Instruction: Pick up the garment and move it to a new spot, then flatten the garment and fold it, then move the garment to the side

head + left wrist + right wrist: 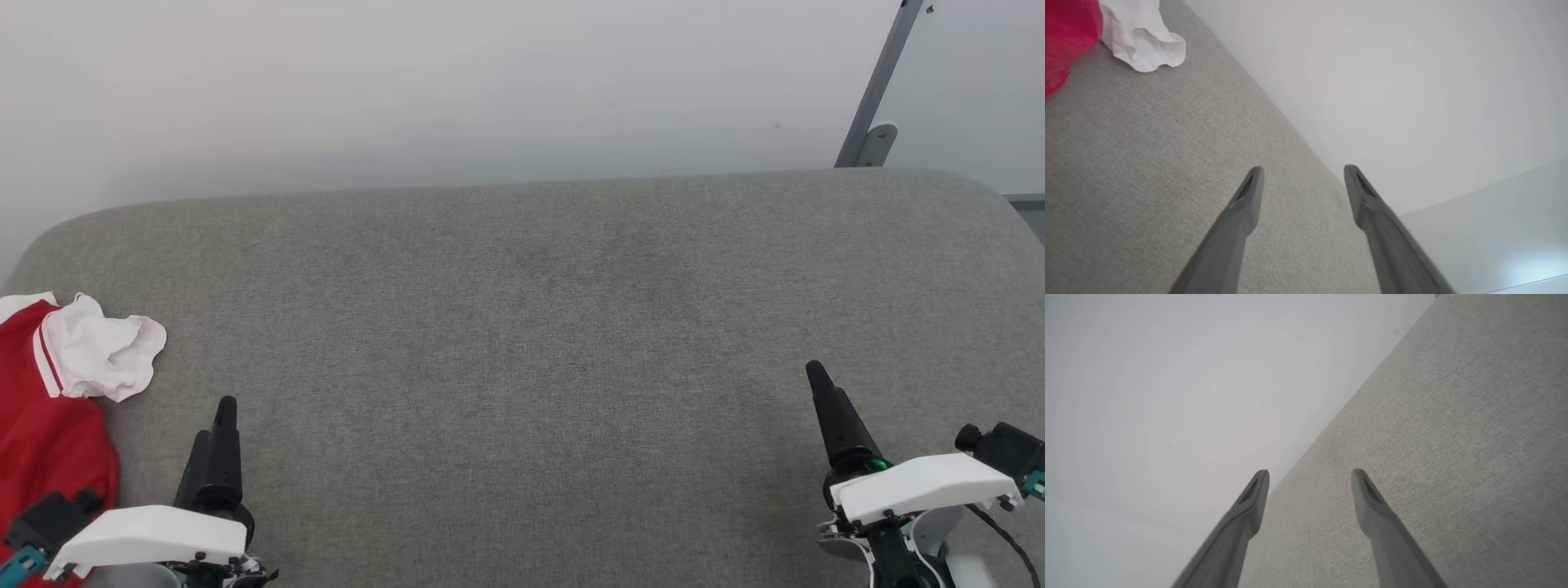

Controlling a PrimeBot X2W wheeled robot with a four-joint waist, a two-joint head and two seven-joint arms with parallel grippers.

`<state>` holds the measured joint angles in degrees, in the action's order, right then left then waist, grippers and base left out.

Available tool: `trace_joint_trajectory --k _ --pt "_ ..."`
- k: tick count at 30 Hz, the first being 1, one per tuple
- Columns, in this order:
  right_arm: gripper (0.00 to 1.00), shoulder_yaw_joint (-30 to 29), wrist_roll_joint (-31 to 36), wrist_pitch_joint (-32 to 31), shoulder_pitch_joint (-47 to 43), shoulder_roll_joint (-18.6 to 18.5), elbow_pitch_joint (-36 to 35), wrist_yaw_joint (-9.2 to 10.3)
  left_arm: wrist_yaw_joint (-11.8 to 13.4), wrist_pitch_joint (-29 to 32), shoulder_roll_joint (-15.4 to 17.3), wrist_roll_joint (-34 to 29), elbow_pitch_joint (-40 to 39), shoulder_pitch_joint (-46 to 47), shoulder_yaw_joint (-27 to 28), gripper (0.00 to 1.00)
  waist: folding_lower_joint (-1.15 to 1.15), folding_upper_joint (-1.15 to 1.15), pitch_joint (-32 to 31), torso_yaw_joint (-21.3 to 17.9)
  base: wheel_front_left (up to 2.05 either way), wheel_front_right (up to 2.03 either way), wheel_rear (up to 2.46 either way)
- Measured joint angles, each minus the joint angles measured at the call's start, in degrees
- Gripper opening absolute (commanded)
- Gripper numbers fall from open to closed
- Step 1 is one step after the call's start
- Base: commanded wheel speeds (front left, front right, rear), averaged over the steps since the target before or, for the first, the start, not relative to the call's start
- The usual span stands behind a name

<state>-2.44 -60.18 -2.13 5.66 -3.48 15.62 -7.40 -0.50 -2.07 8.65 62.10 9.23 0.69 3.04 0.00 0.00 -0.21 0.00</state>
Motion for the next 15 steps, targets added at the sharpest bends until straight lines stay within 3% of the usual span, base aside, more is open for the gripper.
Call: trace_joint_trajectory --k 15 --pt "1.00 0.70 10.23 1.37 -0.02 0.35 -0.55 -0.01 -1.29 -2.85 -0.30 -11.90 -1.98 -1.00 0.59 1.00 0.00 0.00 -0.20 0.00 0.00 0.00 0.00"
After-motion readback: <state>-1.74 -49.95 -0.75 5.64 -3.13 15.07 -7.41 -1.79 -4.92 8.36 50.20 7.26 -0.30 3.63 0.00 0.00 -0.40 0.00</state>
